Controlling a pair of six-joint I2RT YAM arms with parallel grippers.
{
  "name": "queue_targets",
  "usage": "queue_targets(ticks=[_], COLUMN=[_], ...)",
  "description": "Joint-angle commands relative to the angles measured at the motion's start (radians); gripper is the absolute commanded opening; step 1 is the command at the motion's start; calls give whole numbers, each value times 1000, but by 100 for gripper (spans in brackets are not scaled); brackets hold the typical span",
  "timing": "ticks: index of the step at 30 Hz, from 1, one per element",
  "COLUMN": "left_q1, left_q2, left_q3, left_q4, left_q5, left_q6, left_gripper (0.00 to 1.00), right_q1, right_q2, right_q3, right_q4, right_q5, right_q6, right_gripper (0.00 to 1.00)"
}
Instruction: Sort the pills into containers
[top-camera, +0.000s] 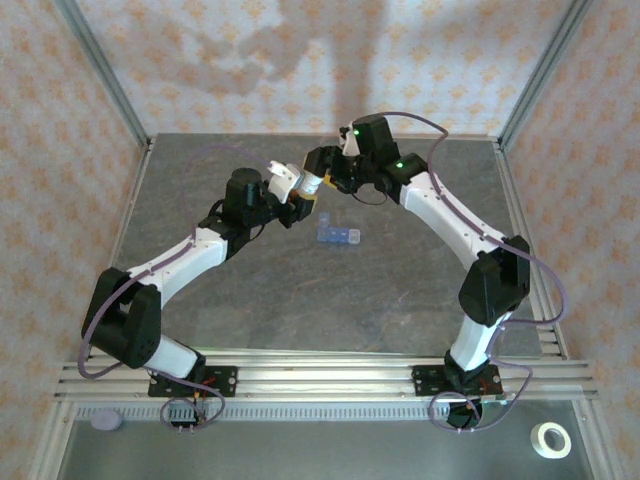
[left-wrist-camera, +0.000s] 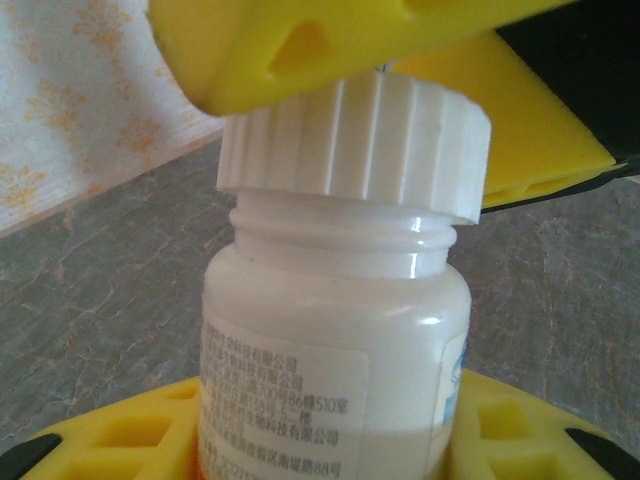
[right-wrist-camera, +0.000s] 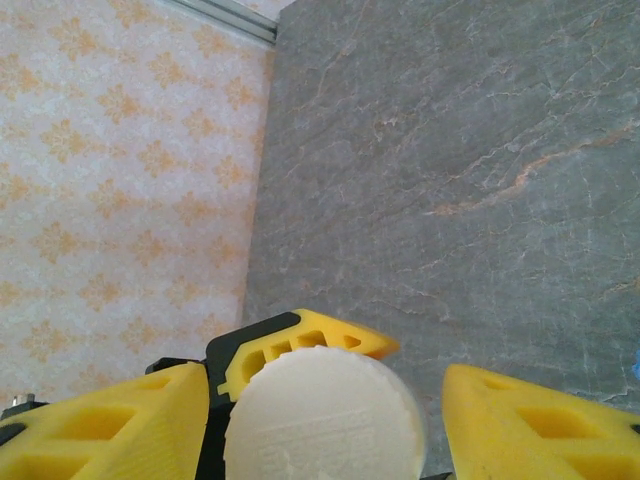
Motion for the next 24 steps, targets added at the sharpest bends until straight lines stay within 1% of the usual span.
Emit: queue_targets(ticks=[1, 9, 14, 18, 22, 24], left_q1=[-6, -6, -6, -5, -3, -3], left_q2=[-20, -18, -20, -31, -48, -52], left_q3=[6, 8, 8, 9, 11, 13], left_q4=[26, 31, 36, 24, 8, -3], left_q5=[-10, -9, 10, 69, 141, 175], left_q6=[6, 0, -14, -29, -58, -69], left_gripper=[0, 0, 0, 0, 0, 0], right_q1=[9, 9, 8, -18, -67, -94], right_q2=[9, 5, 1, -8, -30, -41], right_q3=[28, 23, 37, 49, 41, 26], right_q4=[-11, -16, -48, -54, -57, -42], right_q5=[-3, -11, 6, -16, -149, -228], right_q6=[-10, -22, -90, -244, -481, -532], right_gripper=[59, 41, 35, 33, 34, 34])
